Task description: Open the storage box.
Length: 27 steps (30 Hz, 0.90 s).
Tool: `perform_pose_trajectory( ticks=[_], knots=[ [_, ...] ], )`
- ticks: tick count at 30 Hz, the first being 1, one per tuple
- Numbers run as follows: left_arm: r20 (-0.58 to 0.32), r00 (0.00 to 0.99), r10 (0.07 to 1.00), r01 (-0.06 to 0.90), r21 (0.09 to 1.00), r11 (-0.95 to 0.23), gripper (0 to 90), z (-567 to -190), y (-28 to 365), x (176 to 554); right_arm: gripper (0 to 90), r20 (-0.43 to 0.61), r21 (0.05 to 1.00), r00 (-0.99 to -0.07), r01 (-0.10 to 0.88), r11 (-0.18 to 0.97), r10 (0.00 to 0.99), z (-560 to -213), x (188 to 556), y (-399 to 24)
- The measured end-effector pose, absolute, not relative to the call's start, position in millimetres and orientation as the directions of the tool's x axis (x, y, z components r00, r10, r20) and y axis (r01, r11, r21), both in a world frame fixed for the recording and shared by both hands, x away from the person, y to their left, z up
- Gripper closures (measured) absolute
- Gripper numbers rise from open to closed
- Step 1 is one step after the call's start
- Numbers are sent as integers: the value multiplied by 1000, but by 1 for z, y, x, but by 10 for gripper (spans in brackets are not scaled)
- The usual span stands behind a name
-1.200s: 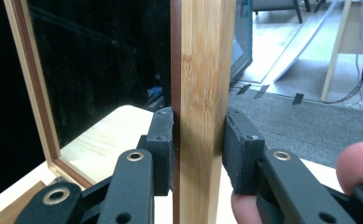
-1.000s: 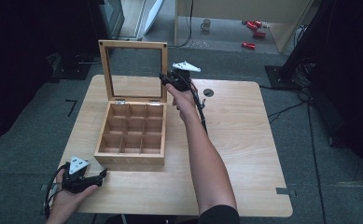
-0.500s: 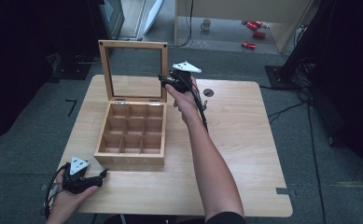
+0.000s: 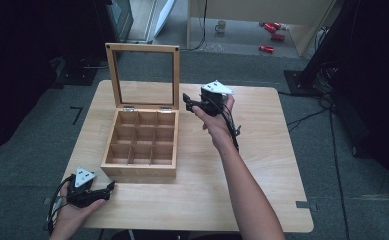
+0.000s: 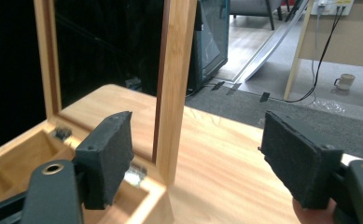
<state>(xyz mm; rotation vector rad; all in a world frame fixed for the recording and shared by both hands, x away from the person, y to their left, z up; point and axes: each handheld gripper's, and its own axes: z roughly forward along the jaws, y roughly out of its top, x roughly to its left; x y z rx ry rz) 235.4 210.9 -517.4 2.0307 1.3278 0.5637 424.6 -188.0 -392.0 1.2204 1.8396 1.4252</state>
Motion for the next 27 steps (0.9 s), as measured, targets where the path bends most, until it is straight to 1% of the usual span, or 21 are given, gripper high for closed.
perform_pose_trajectory(
  ticks=[6,9,12,17,27],
  knots=[
    [9,398,917,643,710,-286,159,-517,211,235,203,116,934,-474,352,67,873,-396,405,-206],
    [10,399,917,643,710,-287,159,-517,211,235,187,116,933,-474,353,68,873,-398,389,-222],
    [9,399,917,643,710,-287,159,-517,211,235,181,115,934,-471,351,66,874,-399,381,-230],
    [9,399,917,643,710,-287,159,-517,211,235,173,82,928,-455,360,99,887,-409,358,-250],
    [10,397,918,644,710,-287,159,-517,211,235,163,83,918,-442,383,104,893,-425,323,-279]
  ],
)
